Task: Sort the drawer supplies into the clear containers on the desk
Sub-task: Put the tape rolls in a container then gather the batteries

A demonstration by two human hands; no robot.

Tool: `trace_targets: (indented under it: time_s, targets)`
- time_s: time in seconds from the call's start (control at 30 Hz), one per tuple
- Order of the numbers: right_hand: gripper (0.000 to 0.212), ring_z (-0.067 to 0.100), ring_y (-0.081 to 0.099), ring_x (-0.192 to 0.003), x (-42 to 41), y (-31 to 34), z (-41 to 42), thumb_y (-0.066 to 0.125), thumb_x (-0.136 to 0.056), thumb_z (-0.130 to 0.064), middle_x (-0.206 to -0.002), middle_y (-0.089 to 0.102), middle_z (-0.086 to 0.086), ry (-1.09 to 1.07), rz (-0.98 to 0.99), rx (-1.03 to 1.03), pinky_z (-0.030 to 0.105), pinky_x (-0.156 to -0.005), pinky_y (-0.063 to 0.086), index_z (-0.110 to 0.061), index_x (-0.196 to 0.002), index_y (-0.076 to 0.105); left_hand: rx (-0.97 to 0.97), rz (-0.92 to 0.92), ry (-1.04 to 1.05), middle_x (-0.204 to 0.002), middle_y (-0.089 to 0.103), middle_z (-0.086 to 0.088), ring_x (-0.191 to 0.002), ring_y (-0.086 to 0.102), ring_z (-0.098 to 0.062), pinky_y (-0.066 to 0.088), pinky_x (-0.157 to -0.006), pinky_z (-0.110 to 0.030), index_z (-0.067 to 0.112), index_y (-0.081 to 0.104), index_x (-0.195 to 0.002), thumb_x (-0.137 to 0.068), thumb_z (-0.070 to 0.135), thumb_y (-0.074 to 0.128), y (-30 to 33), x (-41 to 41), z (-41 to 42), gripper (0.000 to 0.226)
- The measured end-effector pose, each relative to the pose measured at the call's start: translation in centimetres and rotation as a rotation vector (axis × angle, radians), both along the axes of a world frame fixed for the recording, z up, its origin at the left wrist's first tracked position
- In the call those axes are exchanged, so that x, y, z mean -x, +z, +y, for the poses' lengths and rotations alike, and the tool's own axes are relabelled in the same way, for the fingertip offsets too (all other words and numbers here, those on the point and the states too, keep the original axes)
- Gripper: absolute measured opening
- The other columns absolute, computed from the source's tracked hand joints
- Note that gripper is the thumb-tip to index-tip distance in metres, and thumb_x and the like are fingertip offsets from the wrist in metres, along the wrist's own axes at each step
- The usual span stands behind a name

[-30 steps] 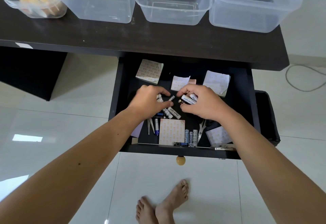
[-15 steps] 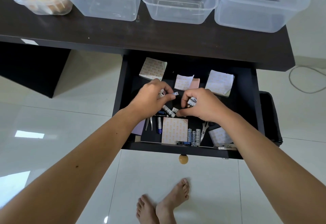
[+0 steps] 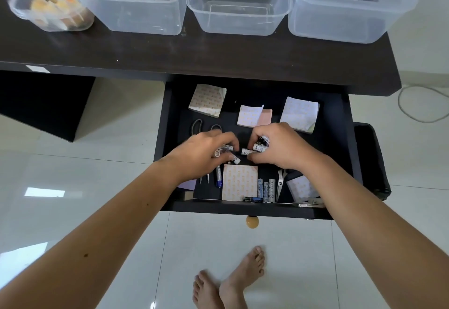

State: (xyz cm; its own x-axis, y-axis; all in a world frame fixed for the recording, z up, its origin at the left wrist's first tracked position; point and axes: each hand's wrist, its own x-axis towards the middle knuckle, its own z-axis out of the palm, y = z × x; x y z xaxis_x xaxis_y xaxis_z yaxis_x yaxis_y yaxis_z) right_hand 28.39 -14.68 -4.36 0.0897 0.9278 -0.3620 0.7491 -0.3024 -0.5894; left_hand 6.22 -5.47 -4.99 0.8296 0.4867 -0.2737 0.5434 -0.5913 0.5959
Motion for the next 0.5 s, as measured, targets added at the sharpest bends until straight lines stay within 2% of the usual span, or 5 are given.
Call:
trace_targets:
  time_s: [0.13, 0.2, 0.3, 0.4, 0.5]
  targets:
    - [0.023, -0.008, 0.057, -0.049, -0.2, 0.6, 0.0, 0.092, -0.080, -0.028, -0.079, 0.061, -0.013, -0.046, 0.110, 0.001, 0.010, -0.049, 0.038, -0.029, -0.098, 0.077, -0.067, 0.071, -0.026, -0.107, 0.064, 0.009, -0.097, 0.062, -0.016, 0.056, -0.087, -0.044, 0.038, 0.053, -0.111, -0.097, 0.037, 0.071, 0.0, -0.2, 0.2, 0.023]
    - [0.025, 0.001, 0.062, -0.046, -0.5, 0.9, 0.0, 0.093, -0.080, -0.025, -0.080, 0.071, -0.009, -0.084, 0.205, 0.018, 0.015, -0.050, 0.047, -0.030, -0.100, 0.078, -0.086, 0.109, -0.030, -0.115, 0.066, 0.010, -0.105, 0.063, -0.015, 0.056, -0.091, -0.043, 0.039, 0.055, -0.118, -0.097, 0.037, 0.072, 0.0, -0.3, 0.2, 0.027]
    - [0.025, 0.011, 0.068, -0.051, -0.9, 1.1, -0.1, 0.092, -0.081, -0.023, -0.071, 0.076, 0.000, -0.098, 0.302, 0.081, 0.024, -0.056, 0.052, -0.032, -0.100, 0.078, -0.097, 0.135, -0.025, -0.121, 0.067, 0.010, -0.112, 0.063, -0.015, 0.055, -0.095, -0.042, 0.040, 0.061, -0.129, -0.098, 0.039, 0.070, 0.0, -0.3, 0.3, 0.032]
    - [0.024, 0.013, 0.069, -0.056, -1.1, 1.0, -0.1, 0.091, -0.083, -0.023, -0.075, 0.078, 0.003, -0.084, 0.341, 0.128, 0.030, -0.064, 0.056, -0.032, -0.100, 0.078, -0.094, 0.139, -0.013, -0.117, 0.067, 0.010, -0.111, 0.063, -0.015, 0.055, -0.097, -0.042, 0.039, 0.067, -0.123, -0.097, 0.040, 0.072, -0.1, -0.4, 0.4, 0.027]
    - [0.019, 0.011, 0.067, -0.057, -1.3, 1.0, -0.2, 0.089, -0.086, -0.022, -0.079, 0.078, 0.006, -0.076, 0.362, 0.140, 0.028, -0.064, 0.055, -0.029, -0.100, 0.078, -0.079, 0.129, 0.017, -0.115, 0.067, 0.012, -0.111, 0.062, -0.013, 0.054, -0.097, -0.041, 0.037, 0.068, -0.117, -0.094, 0.038, 0.075, -0.2, -0.5, 0.4, 0.024]
